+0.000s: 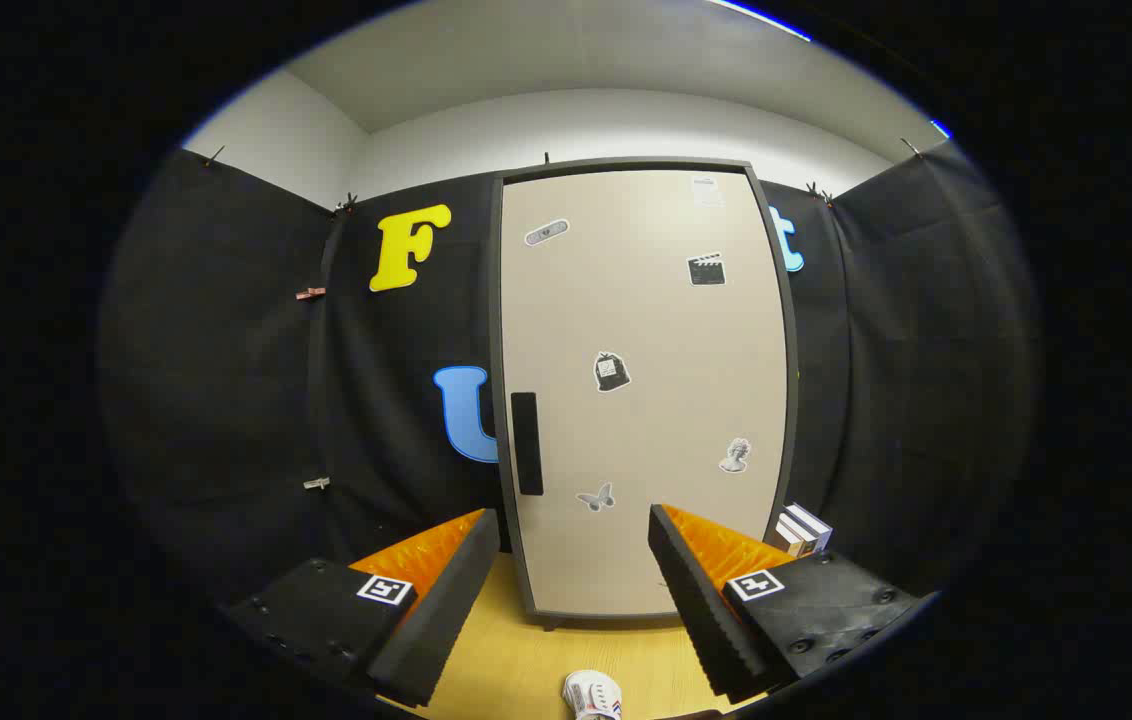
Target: Open the shoe cabinet door, grab the shoes and put them into the shoe cabinet, then close the shoe cabinet door.
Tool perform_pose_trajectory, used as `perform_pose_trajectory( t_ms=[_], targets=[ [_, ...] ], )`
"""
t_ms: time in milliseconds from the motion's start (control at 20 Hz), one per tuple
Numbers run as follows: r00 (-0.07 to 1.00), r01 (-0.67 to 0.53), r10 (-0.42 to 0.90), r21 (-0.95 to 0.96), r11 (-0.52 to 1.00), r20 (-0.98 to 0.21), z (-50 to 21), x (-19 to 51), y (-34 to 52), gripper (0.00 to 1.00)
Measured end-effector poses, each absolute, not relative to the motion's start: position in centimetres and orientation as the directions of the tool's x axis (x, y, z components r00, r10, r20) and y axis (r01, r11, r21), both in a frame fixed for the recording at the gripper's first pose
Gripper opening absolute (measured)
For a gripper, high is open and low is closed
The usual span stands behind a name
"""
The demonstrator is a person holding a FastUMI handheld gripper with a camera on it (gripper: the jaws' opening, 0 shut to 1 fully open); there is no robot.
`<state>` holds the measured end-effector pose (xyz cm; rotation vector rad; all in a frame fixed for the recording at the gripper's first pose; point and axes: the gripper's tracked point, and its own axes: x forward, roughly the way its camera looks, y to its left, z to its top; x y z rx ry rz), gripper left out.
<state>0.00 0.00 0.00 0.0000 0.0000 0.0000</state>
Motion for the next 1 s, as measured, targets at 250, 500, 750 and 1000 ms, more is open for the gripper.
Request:
perform_pose_trajectory(
  t_ms=[250,500,750,1000],
  targets=[
    [1.000,0.013,-0.013,-0.001,1.000,-0.014,-0.3,1.4,-0.7,0.98],
    [0.999,0.044,-0.044,-0.006,0.999,-0.013,-0.4,2.9,-1.3,0.98],
    [0.999,0.048,-0.048,-0.009,0.999,-0.016,-0.6,4.2,-0.7,0.98],
    [0.999,0.044,-0.044,0.006,0.999,-0.021,-1.0,7.1,0.5,0.98]
  ],
)
